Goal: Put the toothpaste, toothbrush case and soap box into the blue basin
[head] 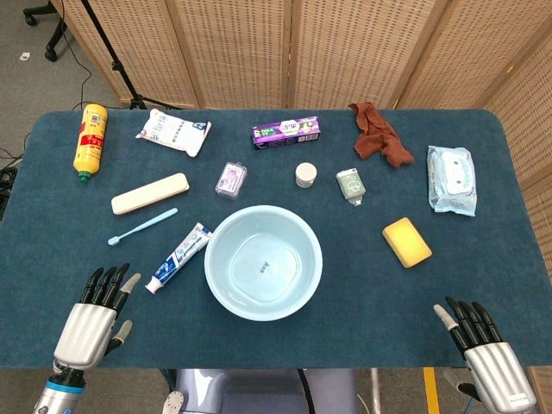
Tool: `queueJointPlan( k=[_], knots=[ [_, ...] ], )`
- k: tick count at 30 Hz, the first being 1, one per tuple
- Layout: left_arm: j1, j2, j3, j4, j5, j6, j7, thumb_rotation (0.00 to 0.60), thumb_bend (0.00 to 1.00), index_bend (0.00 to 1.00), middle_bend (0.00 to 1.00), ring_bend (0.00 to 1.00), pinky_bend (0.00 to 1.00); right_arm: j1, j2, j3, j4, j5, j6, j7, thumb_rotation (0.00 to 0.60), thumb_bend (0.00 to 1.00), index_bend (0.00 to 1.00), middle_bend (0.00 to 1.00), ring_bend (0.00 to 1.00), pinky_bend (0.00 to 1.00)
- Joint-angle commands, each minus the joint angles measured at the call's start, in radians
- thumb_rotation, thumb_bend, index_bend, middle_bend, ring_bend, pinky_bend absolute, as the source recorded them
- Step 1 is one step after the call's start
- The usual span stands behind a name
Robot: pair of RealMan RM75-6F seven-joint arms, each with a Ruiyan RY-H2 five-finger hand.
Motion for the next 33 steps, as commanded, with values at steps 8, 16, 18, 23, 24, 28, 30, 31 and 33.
queueJointPlan(
  k=[8, 16, 18, 23, 24, 28, 30, 31, 33],
  knots=[
    [0.006, 0.003, 0.008, -0.009, 0.015, 0.011, 0.007, 0.600, 0.33, 0.00, 0.00, 0.00, 0.02, -0.004, 0.005, -0.004, 0.005, -0.009, 0.014, 0.010, 0.600, 0.13, 0.00, 0.00, 0.00, 0.00],
    [0.007, 0.008, 0.007, -0.009, 0.021, 0.018, -0.003, 0.600, 0.33, 0.00, 0.00, 0.00, 0.02, -0.005, 0.005, -0.007, 0.000, -0.023, 0.020, 0.007, 0.600, 0.13, 0.00, 0.00, 0.00, 0.00],
    [0.006, 0.010, 0.004, -0.006, 0.009, 0.014, -0.011, 0.600, 0.33, 0.00, 0.00, 0.00, 0.02, -0.005, 0.003, -0.007, -0.001, -0.020, 0.016, 0.001, 0.600, 0.13, 0.00, 0.00, 0.00, 0.00],
    [0.002, 0.014, -0.002, -0.007, 0.000, 0.010, -0.019, 0.600, 0.33, 0.00, 0.00, 0.00, 0.02, -0.002, -0.003, -0.009, 0.000, -0.017, -0.001, -0.010, 0.600, 0.13, 0.00, 0.00, 0.00, 0.00],
    [0.002, 0.014, -0.002, -0.007, 0.001, 0.011, -0.019, 0.600, 0.33, 0.00, 0.00, 0.00, 0.02, -0.001, -0.003, -0.009, 0.000, -0.018, 0.000, -0.009, 0.600, 0.13, 0.00, 0.00, 0.00, 0.00],
    [0.001, 0.010, 0.000, -0.007, 0.001, 0.006, -0.009, 0.600, 0.33, 0.00, 0.00, 0.00, 0.02, -0.003, 0.003, -0.008, 0.000, -0.018, 0.009, 0.001, 0.600, 0.13, 0.00, 0.00, 0.00, 0.00],
    [0.001, 0.008, 0.001, -0.008, 0.000, 0.003, -0.005, 0.600, 0.33, 0.00, 0.00, 0.00, 0.02, -0.003, 0.005, -0.008, 0.000, -0.017, 0.011, 0.004, 0.600, 0.13, 0.00, 0.00, 0.00, 0.00],
    [0.001, 0.008, 0.001, -0.008, 0.001, 0.003, -0.004, 0.600, 0.33, 0.00, 0.00, 0.00, 0.02, -0.003, 0.006, -0.008, 0.000, -0.017, 0.012, 0.005, 0.600, 0.13, 0.00, 0.00, 0.00, 0.00],
    [0.001, 0.006, 0.001, -0.009, 0.002, 0.004, -0.003, 0.600, 0.33, 0.00, 0.00, 0.00, 0.02, -0.004, 0.007, -0.008, 0.000, -0.019, 0.014, 0.007, 0.600, 0.13, 0.00, 0.00, 0.00, 0.00]
  ],
)
